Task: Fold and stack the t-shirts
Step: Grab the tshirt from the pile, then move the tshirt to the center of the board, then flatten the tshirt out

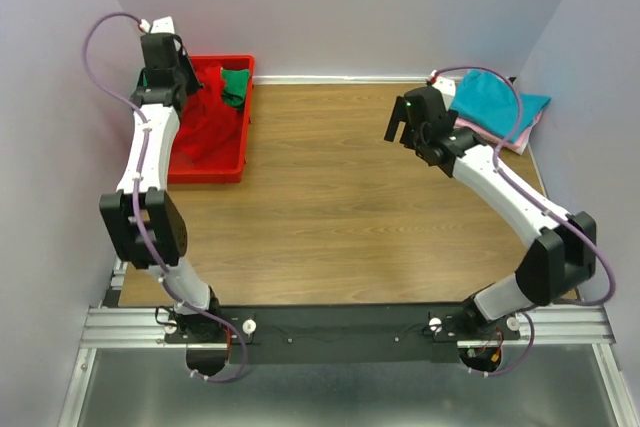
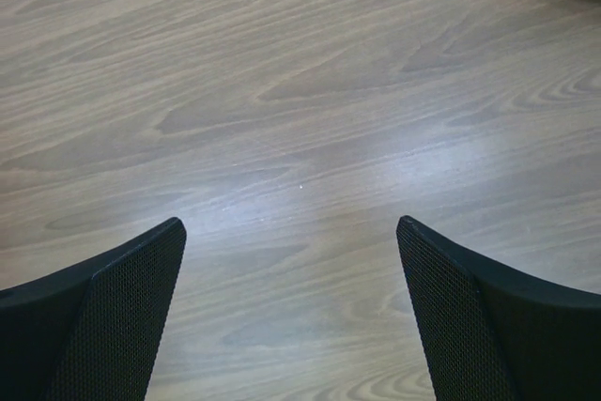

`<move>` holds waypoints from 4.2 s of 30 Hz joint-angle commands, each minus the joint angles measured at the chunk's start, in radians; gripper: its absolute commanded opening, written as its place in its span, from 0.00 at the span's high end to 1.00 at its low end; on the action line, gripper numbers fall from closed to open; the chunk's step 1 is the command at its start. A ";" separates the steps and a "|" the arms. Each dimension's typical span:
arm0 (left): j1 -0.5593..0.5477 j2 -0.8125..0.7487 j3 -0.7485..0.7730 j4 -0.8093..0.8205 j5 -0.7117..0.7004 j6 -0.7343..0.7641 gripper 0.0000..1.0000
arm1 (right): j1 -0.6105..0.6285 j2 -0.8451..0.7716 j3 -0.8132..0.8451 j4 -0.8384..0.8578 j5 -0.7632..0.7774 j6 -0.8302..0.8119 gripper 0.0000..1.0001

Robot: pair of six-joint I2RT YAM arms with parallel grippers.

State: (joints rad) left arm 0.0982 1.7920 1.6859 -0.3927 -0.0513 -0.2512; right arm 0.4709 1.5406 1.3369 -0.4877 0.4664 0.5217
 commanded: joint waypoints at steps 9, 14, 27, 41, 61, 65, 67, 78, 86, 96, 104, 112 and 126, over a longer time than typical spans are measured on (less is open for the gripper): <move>-0.095 -0.390 0.248 -0.084 0.350 0.064 1.00 | -0.005 -0.345 -0.212 -0.005 -0.049 0.014 0.00; -0.235 -0.463 0.388 -0.017 0.441 0.009 1.00 | -0.005 -0.451 -0.245 -0.018 -0.078 0.021 0.00; -0.327 -0.617 -0.304 0.158 0.627 -0.204 0.14 | -0.003 -0.637 -0.294 -0.175 -0.077 0.129 0.00; -0.416 -0.780 -0.845 -0.156 0.258 -0.077 0.02 | -0.002 -0.509 -0.439 -0.256 -0.244 0.300 0.00; -0.572 -0.378 -0.807 -0.005 0.297 -0.240 0.02 | -0.015 -0.090 -0.424 -0.048 -0.155 0.307 0.05; -0.575 -0.316 -0.795 -0.012 0.269 -0.235 0.02 | -0.090 -0.025 -0.417 0.009 -0.202 0.259 0.10; -0.578 -0.306 -0.786 -0.018 0.243 -0.229 0.03 | -0.116 0.004 -0.407 0.035 -0.228 0.238 0.12; -0.578 -0.137 -0.668 0.023 0.275 -0.211 0.67 | -0.196 0.191 -0.254 0.100 -0.357 0.110 0.39; -0.578 0.048 -0.352 -0.047 0.248 -0.151 1.00 | -0.235 0.251 -0.229 0.098 -0.403 0.074 0.61; -0.574 0.234 0.061 -0.181 0.209 -0.131 0.59 | -0.267 0.167 -0.271 0.000 -0.373 0.066 0.92; -0.450 -0.104 -0.332 -0.088 0.061 -0.218 0.26 | -0.287 0.107 -0.298 -0.038 -0.358 0.100 0.90; -0.376 -0.276 -0.607 -0.064 0.025 -0.223 0.27 | -0.380 0.092 -0.334 -0.055 -0.336 0.077 0.98; -0.387 -0.255 -0.713 0.038 0.047 -0.276 0.29 | -0.518 -0.025 -0.424 -0.080 -0.327 0.003 0.98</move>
State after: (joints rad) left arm -0.2783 1.5166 0.9680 -0.4316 -0.0071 -0.5045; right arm -0.0444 1.5509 0.9382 -0.5373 0.1234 0.5507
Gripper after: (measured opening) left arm 0.719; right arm 0.025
